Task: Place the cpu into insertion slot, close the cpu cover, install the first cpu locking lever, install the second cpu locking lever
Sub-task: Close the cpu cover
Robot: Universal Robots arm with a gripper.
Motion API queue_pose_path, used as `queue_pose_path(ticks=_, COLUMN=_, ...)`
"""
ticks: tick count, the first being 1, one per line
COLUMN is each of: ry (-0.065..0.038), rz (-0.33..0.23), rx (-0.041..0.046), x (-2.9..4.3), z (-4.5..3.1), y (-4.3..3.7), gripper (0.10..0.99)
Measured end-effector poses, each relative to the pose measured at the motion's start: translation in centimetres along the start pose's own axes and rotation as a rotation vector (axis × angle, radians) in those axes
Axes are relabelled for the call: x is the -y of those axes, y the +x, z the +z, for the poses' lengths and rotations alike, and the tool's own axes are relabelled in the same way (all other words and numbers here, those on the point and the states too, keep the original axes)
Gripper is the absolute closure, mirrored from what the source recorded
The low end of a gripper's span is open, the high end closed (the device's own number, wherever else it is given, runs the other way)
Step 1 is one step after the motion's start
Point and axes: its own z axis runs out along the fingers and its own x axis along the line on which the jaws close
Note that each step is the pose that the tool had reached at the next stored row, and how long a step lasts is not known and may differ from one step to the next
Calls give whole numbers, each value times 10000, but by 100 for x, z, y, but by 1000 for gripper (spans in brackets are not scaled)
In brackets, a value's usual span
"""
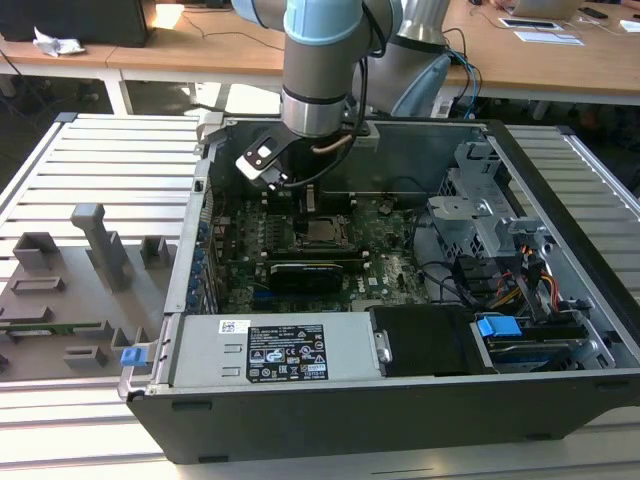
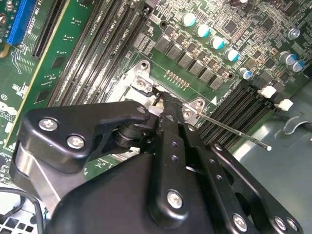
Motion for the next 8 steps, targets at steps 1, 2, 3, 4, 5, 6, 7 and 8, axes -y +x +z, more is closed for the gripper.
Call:
queue_pose_path(ticks=1, ry=2, rz=-1, rx=-3, x=-27, z=0, y=-2, gripper=980)
queue_pose_path(ticks=2, ry=0, rz=1, rx=1, x=-69, z=-3, y=-5, gripper=980)
queue_pose_path(ticks=3, ry=0, rz=-1, rx=0, x=-103, z=-4, y=-8, gripper=980)
queue_pose_path(ticks=4, ry=1, rz=-2, rx=1, x=-121, z=-5, y=-10, gripper=980)
queue_pose_path(ticks=5, ry=0, rz=-2, rx=1, x=-138, z=-6, y=-12, gripper=980)
queue_pose_path(ticks=6, ry=-1, rz=-1, rx=0, x=-143, z=-6, y=-12, gripper=980)
queue_pose_path(ticks=7, ry=-2, rz=-1, rx=-1, x=-147, z=-9, y=-12, gripper=980)
queue_pose_path(ticks=8, ry=-1, rz=0, rx=-1, x=-146, z=-26, y=-12, gripper=980)
